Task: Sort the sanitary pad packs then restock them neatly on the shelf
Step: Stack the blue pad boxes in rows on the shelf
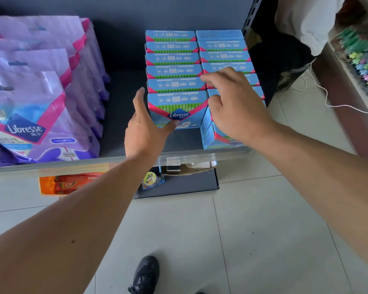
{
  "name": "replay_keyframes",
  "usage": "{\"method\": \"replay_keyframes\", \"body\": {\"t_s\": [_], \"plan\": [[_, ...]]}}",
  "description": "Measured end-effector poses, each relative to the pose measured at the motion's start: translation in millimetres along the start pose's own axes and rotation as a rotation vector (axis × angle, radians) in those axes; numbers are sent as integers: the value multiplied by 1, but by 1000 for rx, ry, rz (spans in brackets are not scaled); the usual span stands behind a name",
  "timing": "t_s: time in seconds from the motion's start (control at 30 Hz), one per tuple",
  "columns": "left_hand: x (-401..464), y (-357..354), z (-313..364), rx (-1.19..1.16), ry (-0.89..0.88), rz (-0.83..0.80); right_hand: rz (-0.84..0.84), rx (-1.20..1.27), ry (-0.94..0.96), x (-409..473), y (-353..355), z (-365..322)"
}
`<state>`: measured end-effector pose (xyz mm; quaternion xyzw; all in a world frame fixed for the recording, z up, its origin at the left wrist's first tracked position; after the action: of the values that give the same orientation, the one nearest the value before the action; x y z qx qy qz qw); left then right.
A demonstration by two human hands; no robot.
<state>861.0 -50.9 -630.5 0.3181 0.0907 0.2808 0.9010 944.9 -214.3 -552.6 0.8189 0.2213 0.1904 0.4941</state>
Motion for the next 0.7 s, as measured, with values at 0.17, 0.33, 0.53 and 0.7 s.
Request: {"method": "replay_keyframes", "body": {"t_s": [0.17, 0.33, 0.53, 0.7], "plan": [[2, -2, 2, 20, 16, 20, -30, -61, 33, 3, -4, -3], [3, -4, 1, 42, 15, 22, -65, -87, 27, 2, -8, -6], [0, -1, 0, 50, -20, 10, -91, -128, 59, 0, -6, -14], [-6, 6, 3, 80, -112, -3, -87, -199, 92, -7, -4, -21]]}}
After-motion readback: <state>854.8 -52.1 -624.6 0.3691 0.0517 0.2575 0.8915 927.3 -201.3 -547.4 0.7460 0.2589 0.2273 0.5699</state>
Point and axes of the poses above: each hand's wrist, its own x-axis towards the middle knuckle, its own y-axis out of the back of the hand, z = x × y, the point moved 4 cm from there along x, towards the middle knuckle, and after that the axes turned 2 degrees about -y, right-handed, at the moved point
